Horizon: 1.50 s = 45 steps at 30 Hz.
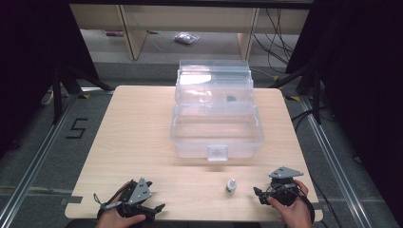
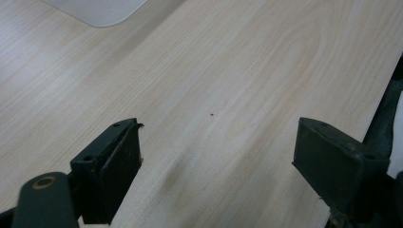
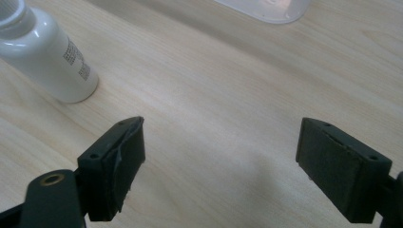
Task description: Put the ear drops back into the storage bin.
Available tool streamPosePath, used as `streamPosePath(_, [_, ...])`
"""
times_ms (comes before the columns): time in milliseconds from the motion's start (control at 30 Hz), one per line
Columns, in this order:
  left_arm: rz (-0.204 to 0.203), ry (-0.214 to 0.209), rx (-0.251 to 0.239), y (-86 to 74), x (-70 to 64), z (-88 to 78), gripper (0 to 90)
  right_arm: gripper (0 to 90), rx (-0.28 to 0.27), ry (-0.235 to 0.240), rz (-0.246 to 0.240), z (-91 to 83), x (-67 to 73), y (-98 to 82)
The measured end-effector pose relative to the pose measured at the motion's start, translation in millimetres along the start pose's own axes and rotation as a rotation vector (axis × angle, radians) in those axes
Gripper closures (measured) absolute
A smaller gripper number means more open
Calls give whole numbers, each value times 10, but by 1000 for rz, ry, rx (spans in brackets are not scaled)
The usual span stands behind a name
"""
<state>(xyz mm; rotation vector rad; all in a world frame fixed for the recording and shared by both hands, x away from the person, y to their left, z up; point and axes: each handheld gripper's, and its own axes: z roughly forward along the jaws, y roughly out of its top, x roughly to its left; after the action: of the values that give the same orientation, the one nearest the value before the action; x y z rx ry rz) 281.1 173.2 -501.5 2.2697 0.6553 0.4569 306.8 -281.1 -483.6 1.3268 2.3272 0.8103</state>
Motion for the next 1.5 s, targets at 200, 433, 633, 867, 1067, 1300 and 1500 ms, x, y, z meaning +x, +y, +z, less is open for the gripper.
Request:
streamPosePath(200, [-1, -5, -1, -1, -8, 6, 155, 182, 6, -1, -10, -17, 9, 22])
streamPosePath(433, [15, -7, 12, 0, -1, 6, 155, 180, 11, 2, -12, -32, 18, 40])
streamPosePath(633, [16, -5, 15, 0, -1, 8, 155, 172, 46, 10, -30, -54, 36, 76])
streamPosePath(867, [10, -5, 13, -4, -8, 15, 156, 179, 100, 39, -84, -78, 137, 163])
streamPosePath(1067, [9, -4, 13, -5, -6, 16, 155, 194, 120, 62, -155, -76, 227, 216])
streamPosePath(1300, [8, -7, 17, -4, -12, 15, 155, 208, 142, 90, -237, -81, 355, 301])
streamPosePath(1500, [9, -5, 14, -5, -9, 19, 155, 223, 171, 104, -265, -17, 454, 358])
